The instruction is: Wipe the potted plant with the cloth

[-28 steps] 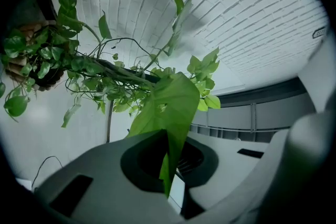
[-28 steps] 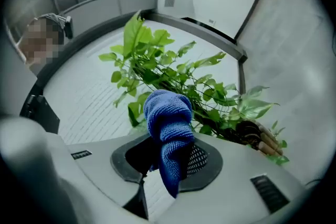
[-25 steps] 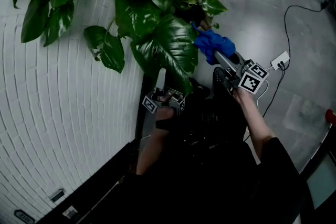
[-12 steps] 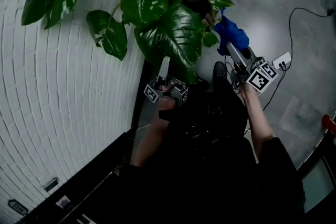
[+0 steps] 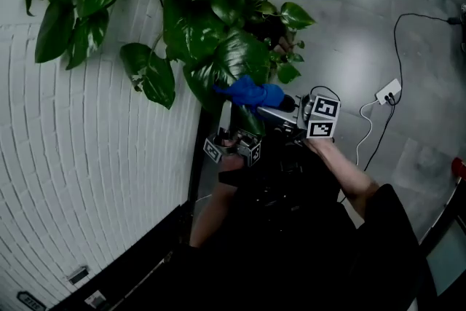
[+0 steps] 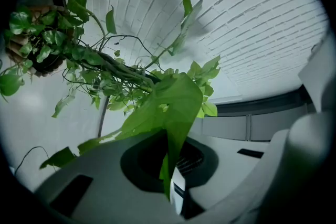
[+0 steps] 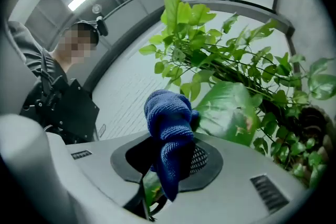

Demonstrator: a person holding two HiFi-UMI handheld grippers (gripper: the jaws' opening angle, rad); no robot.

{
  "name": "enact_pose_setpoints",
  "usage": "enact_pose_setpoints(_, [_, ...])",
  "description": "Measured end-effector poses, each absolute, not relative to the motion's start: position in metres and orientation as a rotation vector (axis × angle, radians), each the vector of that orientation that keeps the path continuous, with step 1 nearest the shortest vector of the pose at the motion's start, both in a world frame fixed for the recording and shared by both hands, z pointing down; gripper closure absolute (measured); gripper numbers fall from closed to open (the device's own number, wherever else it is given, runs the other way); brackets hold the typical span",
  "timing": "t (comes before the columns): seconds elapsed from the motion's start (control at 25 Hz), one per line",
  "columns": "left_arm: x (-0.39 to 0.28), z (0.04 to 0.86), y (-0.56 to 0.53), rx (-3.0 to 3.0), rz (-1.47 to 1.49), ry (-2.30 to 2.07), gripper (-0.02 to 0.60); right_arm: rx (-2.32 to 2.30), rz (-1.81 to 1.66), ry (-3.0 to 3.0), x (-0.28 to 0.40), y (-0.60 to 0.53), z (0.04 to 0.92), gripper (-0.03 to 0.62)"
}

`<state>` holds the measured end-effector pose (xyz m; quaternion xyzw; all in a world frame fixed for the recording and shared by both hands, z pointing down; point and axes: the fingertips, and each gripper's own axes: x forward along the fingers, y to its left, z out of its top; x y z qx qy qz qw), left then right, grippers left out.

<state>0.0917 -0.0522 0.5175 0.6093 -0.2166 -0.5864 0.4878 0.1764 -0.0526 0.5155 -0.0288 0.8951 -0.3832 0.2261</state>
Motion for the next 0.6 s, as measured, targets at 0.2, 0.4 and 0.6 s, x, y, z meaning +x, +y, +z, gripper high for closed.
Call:
enact_pose_setpoints(0.2, [0.091,0.516,-0.052,1.477,-1.439,-0.525,0.569,-0.211,-1.132,2.514,0.178,-0.067,0.551,0.477])
enact_pose_setpoints(0.4, [0.092,0.514,-0.053,1.489,-1.441,-0.522,0.569,-0.343,-1.221,2.484,0.194,-0.079,0.585,0.477])
enact_pose_setpoints(0.6, [0.097,0.517,-0.051,1.517,-1.378,-0.580,0.566,-0.618,-1.383,2.469,0.223,-0.097,0.639,0.477])
